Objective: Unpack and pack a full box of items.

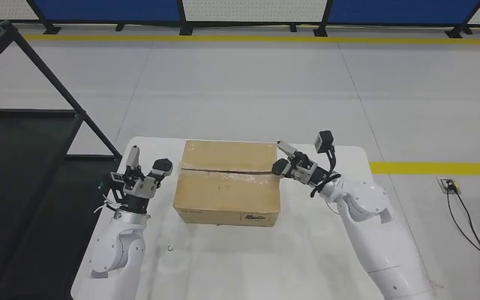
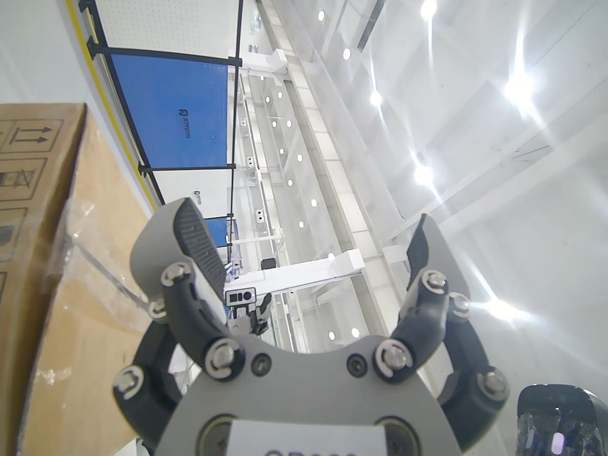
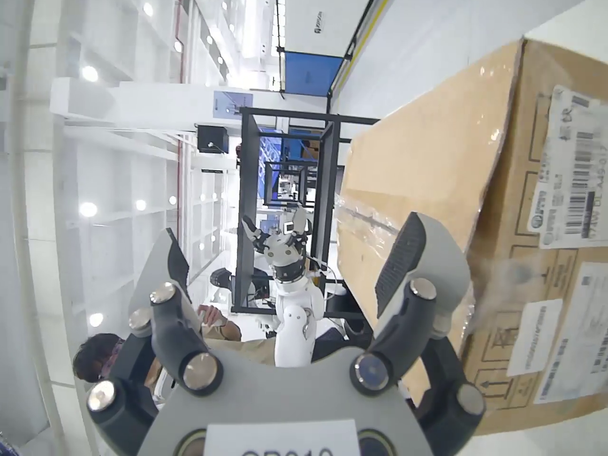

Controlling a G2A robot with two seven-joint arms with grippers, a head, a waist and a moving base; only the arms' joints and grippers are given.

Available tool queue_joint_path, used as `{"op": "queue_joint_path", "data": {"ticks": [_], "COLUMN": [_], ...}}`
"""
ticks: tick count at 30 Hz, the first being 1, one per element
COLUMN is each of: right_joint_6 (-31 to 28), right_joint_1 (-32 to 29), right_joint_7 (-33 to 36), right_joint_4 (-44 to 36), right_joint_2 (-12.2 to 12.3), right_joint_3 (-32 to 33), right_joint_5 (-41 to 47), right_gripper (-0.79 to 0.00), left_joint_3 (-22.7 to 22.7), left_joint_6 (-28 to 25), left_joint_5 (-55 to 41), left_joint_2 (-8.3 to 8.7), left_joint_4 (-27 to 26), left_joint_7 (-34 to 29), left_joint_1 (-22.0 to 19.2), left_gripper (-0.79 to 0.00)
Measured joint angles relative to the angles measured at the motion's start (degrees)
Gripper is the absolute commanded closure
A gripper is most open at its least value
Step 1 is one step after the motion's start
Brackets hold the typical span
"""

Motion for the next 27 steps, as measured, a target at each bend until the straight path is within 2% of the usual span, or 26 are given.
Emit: {"op": "queue_joint_path", "data": {"ticks": [8, 27], "right_joint_6": [3.0, -1.9], "right_joint_1": [7.4, 18.2], "right_joint_7": [0.5, 0.5], "right_joint_4": [9.1, 24.5], "right_joint_2": [-2.0, -8.7], "right_joint_3": [-7.1, -19.8], "right_joint_5": [0.3, 4.9], "right_gripper": [-0.785, -0.785], "left_joint_3": [-1.4, -6.0], "left_joint_6": [-1.4, -2.1], "left_joint_5": [-1.2, -3.6], "left_joint_2": [0.08, 0.64], "left_joint_4": [-1.5, -3.6], "left_joint_7": [-0.2, -2.2], "left_joint_1": [2.1, 5.3], "left_gripper": [-0.785, -0.785]}}
